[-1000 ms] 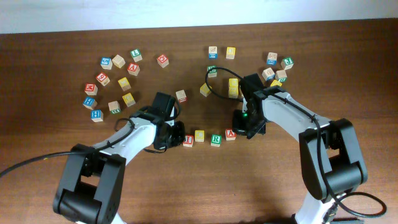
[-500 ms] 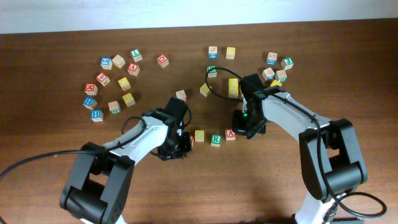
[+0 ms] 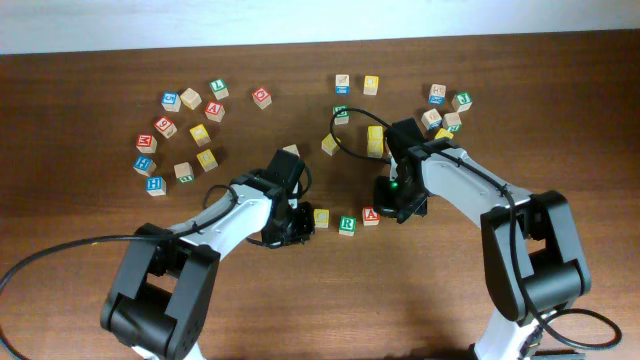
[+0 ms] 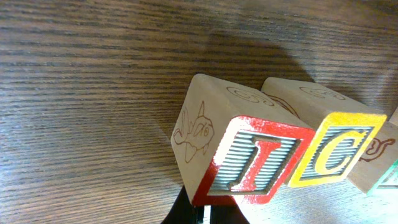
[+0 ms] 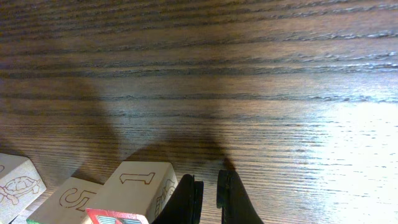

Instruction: Spell out ICRA

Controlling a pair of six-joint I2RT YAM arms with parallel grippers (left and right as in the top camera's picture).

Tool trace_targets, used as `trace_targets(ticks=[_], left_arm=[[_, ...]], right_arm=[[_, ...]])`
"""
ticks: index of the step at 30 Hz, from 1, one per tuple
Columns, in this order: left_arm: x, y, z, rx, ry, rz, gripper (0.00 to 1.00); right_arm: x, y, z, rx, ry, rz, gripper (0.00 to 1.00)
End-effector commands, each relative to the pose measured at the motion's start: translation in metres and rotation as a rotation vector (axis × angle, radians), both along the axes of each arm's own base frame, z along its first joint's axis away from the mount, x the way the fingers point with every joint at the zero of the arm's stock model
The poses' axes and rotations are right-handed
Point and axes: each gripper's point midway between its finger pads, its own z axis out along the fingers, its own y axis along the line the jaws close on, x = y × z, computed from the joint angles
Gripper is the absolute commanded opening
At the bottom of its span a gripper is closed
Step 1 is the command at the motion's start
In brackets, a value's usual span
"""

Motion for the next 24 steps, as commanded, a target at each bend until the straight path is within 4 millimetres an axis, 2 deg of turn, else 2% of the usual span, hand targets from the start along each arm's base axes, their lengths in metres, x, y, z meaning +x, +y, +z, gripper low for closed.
trace_targets(ticks=[1,6,11,12,14,17,22,24], left_arm=[[-0.016,0.014,-0.030,0.078,0.072,0.009,0.00],[-0.020,0.016,-0.025,0.092,0.096,-0.013,0.00],[-0.007,0.009,0.007,0.096,0.110,-0.034,0.00],[-0.008,0.003,0.011,0.067,0.123,-0.042,0.00],[-0.023,-0.023,0.020,-0.076,0.169,-0.120,0.00],[-0.036,-0.054,0.021,-0.093,0.141,-0.195,0.00],[-0.027,-0.088,0.021,-0.125,0.029,-0.218,0.00],[-0.019,-0.089,0.020,-0.104,-0.011,-0.202,0.00]], right_arm=[[-0.004,0.002,-0.005,0.000,0.018,0.004,0.05],[-0.005,0.002,-0.005,0.000,0.020,0.004,0.04],[-0.005,0.002,-0.005,0.000,0.020,0.005,0.05],[-0.004,0.002,-0.005,0.000,0.020,0.004,0.05],[-0.003,0.003,-0.005,0.002,0.012,0.004,0.05],[-0.001,0.003,-0.005,0.005,0.005,0.004,0.05],[-0.002,0.003,-0.005,0.003,0.009,0.004,0.05],[-0.002,0.003,-0.005,0.003,0.009,0.004,0.05]])
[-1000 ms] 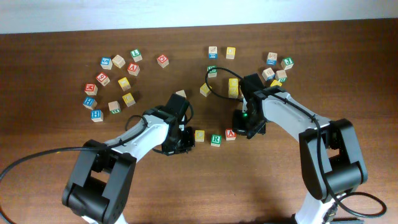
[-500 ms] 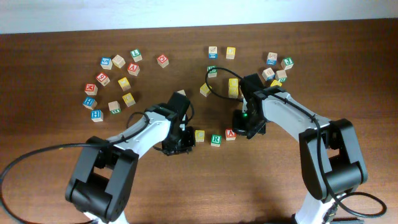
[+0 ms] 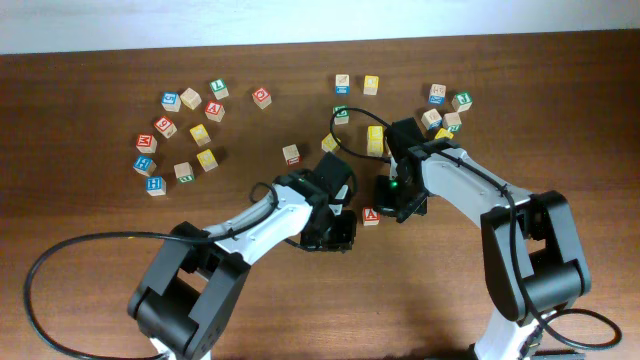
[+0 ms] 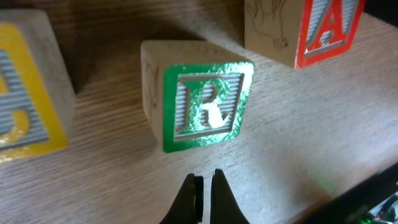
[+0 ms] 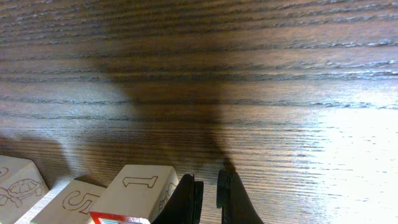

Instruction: Spell out ICRA

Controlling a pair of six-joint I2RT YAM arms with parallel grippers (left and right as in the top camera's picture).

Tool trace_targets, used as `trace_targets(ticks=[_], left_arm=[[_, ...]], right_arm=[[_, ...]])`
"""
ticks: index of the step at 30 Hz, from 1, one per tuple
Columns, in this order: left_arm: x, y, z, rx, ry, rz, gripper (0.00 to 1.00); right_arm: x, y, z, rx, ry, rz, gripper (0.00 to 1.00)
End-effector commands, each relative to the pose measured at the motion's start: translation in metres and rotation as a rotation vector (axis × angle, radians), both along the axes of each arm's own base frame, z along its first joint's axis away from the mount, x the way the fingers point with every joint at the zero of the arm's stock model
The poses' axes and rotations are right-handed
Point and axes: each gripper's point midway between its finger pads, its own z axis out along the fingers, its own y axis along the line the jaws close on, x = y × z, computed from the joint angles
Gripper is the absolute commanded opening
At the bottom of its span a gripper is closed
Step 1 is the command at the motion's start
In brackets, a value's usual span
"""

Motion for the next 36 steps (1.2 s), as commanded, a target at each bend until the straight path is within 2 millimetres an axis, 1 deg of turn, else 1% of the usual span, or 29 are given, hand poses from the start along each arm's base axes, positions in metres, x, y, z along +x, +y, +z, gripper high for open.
trace_targets(ticks=[1,4,11,15,19,21,24,26,27,29,30,32,34,36], left_arm=[[0.010,-0.005,-0.002,0.009,-0.039,0.026,0.00],[0.019,-0.008,-0.001,0.002,-0.082,0.032,0.00],[0.026,-0.007,-0.002,0.013,-0.113,0.042,0.00],[0.033,-0.011,0.000,-0.001,-0.142,0.049,0.00],[0.032,-0.011,0.002,0.003,-0.137,0.048,0.00],[0.035,-0.010,0.011,0.018,-0.136,0.038,0.00],[0.044,0.000,0.032,0.105,-0.162,0.036,0.00],[0.051,0.003,0.051,0.113,-0.176,0.049,0.00],[0.055,0.005,0.057,0.111,-0.179,0.061,0.00],[0.064,0.021,0.062,0.121,-0.168,0.103,0.00],[0.068,0.033,0.062,0.134,-0.153,0.134,0.00],[0.080,0.075,0.059,0.174,-0.097,0.233,0.00],[0.088,0.102,0.058,0.192,-0.075,0.285,0.00],[0.095,0.127,0.058,0.203,-0.052,0.348,0.00]], right_arm=[[-0.004,0.002,-0.005,0.000,0.019,0.004,0.04],[-0.004,0.002,-0.005,0.001,0.019,0.004,0.05],[-0.004,0.002,-0.005,0.001,0.019,0.004,0.05],[-0.004,0.002,-0.005,0.001,0.019,0.004,0.05],[-0.004,0.002,-0.005,0.001,0.019,0.003,0.05],[-0.004,0.003,-0.005,0.002,0.018,0.003,0.05],[-0.004,0.003,-0.005,0.006,0.021,0.000,0.04],[-0.005,0.007,-0.004,0.027,0.023,0.002,0.04],[-0.004,0.007,-0.004,0.027,0.022,0.002,0.04],[-0.004,0.007,-0.004,0.027,0.021,0.007,0.04],[-0.004,0.007,-0.004,0.027,0.013,0.030,0.04],[-0.004,0.007,-0.004,0.027,-0.002,0.080,0.04],[-0.004,0.007,-0.004,0.029,-0.002,0.080,0.04],[-0.005,0.013,-0.002,0.059,0.003,0.082,0.04]])
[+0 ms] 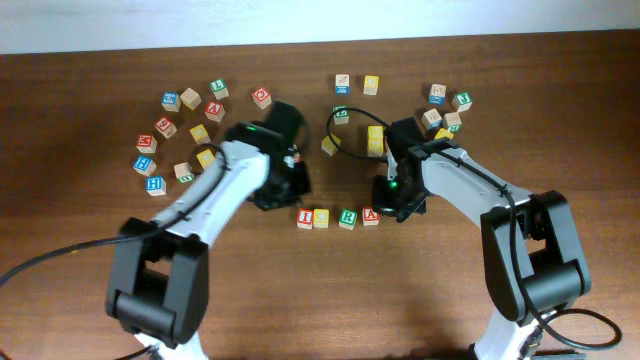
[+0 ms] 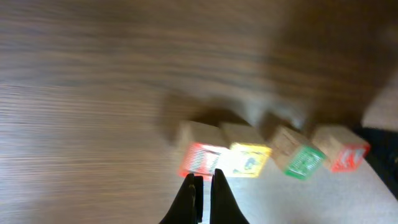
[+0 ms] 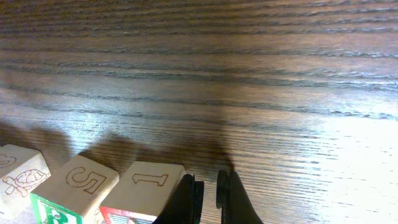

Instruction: Spell out ICRA

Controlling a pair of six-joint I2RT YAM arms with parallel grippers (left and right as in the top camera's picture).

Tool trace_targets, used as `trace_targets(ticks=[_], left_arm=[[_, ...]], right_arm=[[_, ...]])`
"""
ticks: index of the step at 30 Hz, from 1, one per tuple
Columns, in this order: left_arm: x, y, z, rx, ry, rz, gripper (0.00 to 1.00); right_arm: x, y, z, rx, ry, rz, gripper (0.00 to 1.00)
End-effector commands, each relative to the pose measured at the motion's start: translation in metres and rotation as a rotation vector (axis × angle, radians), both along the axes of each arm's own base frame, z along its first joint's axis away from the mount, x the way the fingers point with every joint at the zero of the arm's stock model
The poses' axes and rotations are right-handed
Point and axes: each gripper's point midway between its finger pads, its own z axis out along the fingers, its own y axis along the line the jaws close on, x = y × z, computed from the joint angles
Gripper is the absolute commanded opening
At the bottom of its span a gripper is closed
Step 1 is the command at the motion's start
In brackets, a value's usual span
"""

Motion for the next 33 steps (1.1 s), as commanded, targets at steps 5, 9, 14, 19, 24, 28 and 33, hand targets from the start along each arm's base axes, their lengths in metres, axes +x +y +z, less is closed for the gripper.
trace_targets(ticks=[5,9,14,19,24,28,33], left_arm=[[0.018,0.058,0.010,0.012,0.002,0.132,0.00],[0.016,0.064,0.009,0.048,0.005,0.134,0.00],[0.014,0.064,0.008,0.050,0.013,0.133,0.00],[0.012,0.063,0.006,0.067,0.015,0.123,0.00],[0.001,0.070,-0.010,0.100,0.040,0.110,0.00],[-0.002,0.055,-0.029,0.061,0.016,0.050,0.00],[-0.014,0.019,-0.042,0.055,0.007,-0.020,0.00]], right_arm=[[-0.007,0.023,-0.003,0.046,0.004,0.066,0.04],[-0.009,0.027,-0.003,0.045,0.016,0.033,0.04],[-0.010,0.029,-0.002,0.054,0.020,0.030,0.04],[-0.010,0.032,-0.001,0.072,0.032,0.000,0.04],[-0.008,0.033,-0.001,0.079,0.023,0.001,0.04],[-0.007,0.033,0.000,0.081,0.019,0.001,0.04],[-0.008,0.033,-0.001,0.079,0.024,0.001,0.04]])
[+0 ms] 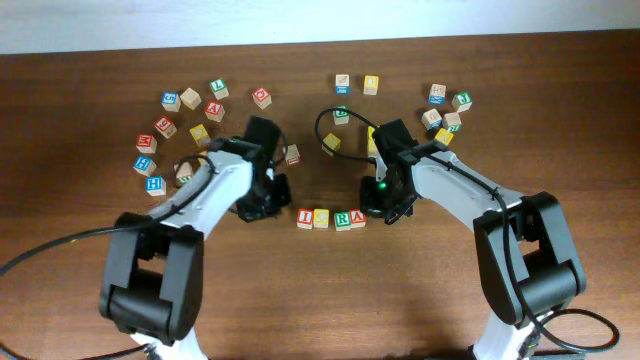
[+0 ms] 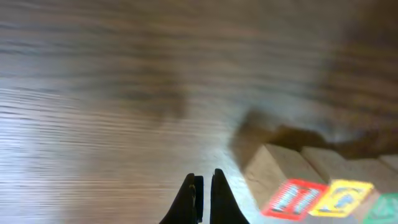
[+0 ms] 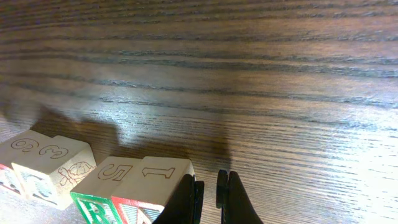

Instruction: Spell out ICRA

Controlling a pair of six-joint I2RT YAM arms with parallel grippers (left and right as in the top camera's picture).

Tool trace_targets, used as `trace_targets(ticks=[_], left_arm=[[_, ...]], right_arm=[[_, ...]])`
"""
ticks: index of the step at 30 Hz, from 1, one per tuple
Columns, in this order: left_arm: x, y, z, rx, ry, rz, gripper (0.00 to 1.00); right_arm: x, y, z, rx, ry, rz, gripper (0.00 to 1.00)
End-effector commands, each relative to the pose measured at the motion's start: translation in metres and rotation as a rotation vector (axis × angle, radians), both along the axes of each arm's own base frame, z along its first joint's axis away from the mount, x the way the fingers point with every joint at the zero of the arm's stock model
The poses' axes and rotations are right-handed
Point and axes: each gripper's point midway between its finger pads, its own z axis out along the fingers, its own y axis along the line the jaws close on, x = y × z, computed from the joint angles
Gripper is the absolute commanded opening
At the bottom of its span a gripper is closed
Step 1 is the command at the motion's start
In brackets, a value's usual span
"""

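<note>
Four letter blocks stand in a tight row mid-table: red I (image 1: 305,218), yellow C (image 1: 322,218), green R (image 1: 342,220), red A (image 1: 357,219). My left gripper (image 1: 265,203) hangs just left of the row, shut and empty; its wrist view has the fingers (image 2: 194,196) left of the I block (image 2: 291,194) and C block (image 2: 339,198). Shut and empty too, my right gripper (image 1: 380,208) is at the row's right end. In the right wrist view its left finger (image 3: 191,198) touches the A block (image 3: 158,182), beside the R block (image 3: 102,183).
Loose letter blocks lie in a cluster at the back left (image 1: 190,130), a pair at the back middle (image 1: 356,84) and a cluster at the back right (image 1: 445,115). Single blocks sit behind the row (image 1: 292,155) (image 1: 330,143). A black cable (image 1: 325,120) loops near the right arm.
The R and A blocks now sit further left, tight against C, with my right gripper shifted left behind them. My left gripper has moved from behind the row to its left end.
My left gripper was at the I block beside C, with R and A spaced out to the right. It then hovered by the R block, then stood back behind a loosely spaced I C R A row. Now the row is closed up.
</note>
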Motion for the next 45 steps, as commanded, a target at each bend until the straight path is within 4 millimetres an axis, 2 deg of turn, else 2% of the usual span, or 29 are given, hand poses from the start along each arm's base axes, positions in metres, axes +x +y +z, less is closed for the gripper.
trace_targets(ticks=[1,8,16,25,27,29,31,33,36,41,43,45], left_arm=[[-0.006,-0.018,-0.005,-0.003,0.000,-0.023,0.00],[-0.013,-0.028,-0.035,-0.033,0.080,-0.029,0.00],[-0.019,-0.044,-0.035,-0.043,0.075,-0.073,0.00],[-0.018,-0.039,-0.036,-0.016,0.065,-0.081,0.00],[-0.011,-0.025,-0.034,0.051,0.048,-0.076,0.00],[0.004,-0.011,-0.021,0.085,0.029,-0.042,0.00],[0.024,-0.009,-0.008,0.066,-0.017,-0.023,0.00],[0.040,-0.019,0.003,0.031,-0.071,-0.023,0.00],[0.051,-0.058,0.009,-0.092,-0.134,-0.038,0.00],[0.049,-0.095,-0.005,-0.120,-0.156,-0.065,0.00],[0.048,-0.105,-0.008,-0.123,-0.168,-0.087,0.00],[0.046,-0.107,-0.008,-0.124,-0.168,-0.091,0.00]], right_arm=[[-0.006,0.003,-0.005,0.005,0.025,0.007,0.04],[-0.008,0.002,-0.005,0.000,0.036,0.007,0.04],[-0.009,0.003,-0.005,0.007,0.047,-0.017,0.04],[-0.009,0.003,-0.005,0.010,0.048,-0.016,0.04],[-0.008,0.001,-0.005,-0.005,0.043,-0.018,0.04],[-0.008,0.001,-0.005,-0.004,0.042,-0.018,0.04],[-0.007,0.000,-0.006,-0.013,0.039,-0.019,0.04],[-0.007,-0.002,-0.007,-0.026,0.034,-0.021,0.04],[-0.005,-0.007,-0.008,-0.051,0.024,-0.024,0.04],[0.000,-0.016,-0.008,-0.057,0.023,-0.051,0.05],[0.006,-0.031,-0.008,-0.057,0.028,-0.097,0.05],[0.008,-0.045,-0.009,-0.060,0.035,-0.119,0.05]])
